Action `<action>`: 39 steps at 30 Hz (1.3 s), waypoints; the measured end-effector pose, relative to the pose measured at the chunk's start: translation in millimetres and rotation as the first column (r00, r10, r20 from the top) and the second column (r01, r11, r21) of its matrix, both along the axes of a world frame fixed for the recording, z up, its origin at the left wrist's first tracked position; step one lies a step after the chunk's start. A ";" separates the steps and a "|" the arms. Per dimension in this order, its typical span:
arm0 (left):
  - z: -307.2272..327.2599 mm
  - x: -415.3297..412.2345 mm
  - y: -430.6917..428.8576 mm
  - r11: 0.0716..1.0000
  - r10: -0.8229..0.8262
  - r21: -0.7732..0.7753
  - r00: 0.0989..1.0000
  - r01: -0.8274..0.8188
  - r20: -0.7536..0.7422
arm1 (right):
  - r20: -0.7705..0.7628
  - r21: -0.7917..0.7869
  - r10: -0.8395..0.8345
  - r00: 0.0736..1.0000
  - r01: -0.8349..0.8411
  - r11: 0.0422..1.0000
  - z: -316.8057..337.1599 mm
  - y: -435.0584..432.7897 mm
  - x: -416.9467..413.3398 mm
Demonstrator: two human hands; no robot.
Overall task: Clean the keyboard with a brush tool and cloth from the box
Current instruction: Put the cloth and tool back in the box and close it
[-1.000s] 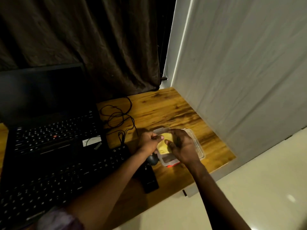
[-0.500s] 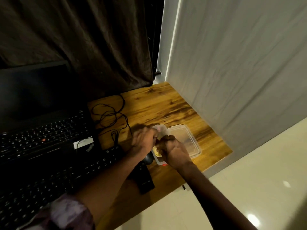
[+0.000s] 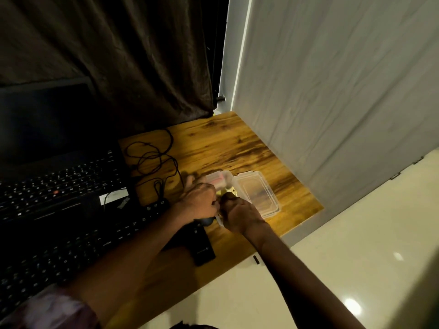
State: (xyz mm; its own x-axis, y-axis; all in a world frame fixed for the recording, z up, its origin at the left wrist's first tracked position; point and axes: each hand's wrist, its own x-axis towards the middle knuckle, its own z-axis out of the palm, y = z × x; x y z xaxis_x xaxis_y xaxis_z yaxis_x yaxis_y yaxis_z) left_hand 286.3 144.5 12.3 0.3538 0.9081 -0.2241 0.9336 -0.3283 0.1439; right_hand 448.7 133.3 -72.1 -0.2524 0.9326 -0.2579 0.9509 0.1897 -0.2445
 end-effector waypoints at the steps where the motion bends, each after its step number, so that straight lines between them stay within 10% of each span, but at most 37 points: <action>1: 1.9 0.3 0.0 0.999 -0.008 -0.036 1.000 0.008 0.006 | -0.024 -0.003 0.018 1.000 -0.018 1.000 5.1 0.0 -0.4; 7: -4.4 -6.2 -3.5 0.996 -0.089 -0.014 0.993 0.090 0.084 | -0.206 0.097 0.087 0.975 -0.068 0.993 43.2 -4.6 9.7; 12: -34.7 -31.2 -13.8 0.940 -0.025 0.322 0.915 -0.117 0.403 | -0.620 0.357 -0.025 0.784 0.310 0.881 85.6 -12.1 32.8; 18: -48.1 -58.2 -21.8 0.907 0.093 0.282 0.802 -0.313 0.591 | -0.508 0.299 -0.030 0.861 0.209 0.931 72.0 -69.5 -0.1; 26: -53.2 -70.7 -44.0 0.941 -0.051 0.316 0.871 -0.122 0.488 | -0.184 0.111 -0.111 0.977 0.133 0.985 23.5 -116.1 -68.5; 39: -48.6 -82.1 -48.9 0.927 0.005 0.313 0.842 -0.206 0.540 | -0.364 0.090 -0.188 0.912 0.236 0.968 41.6 -115.5 -68.1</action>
State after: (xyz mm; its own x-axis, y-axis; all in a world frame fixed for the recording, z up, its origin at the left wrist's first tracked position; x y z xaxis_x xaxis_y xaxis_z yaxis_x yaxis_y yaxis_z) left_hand 204.3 95.6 -36.3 0.2228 0.9276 0.2998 0.7815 -0.3538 0.5140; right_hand 380.5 17.7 -30.5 -0.0969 0.9933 -0.0632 0.8299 0.0456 -0.5561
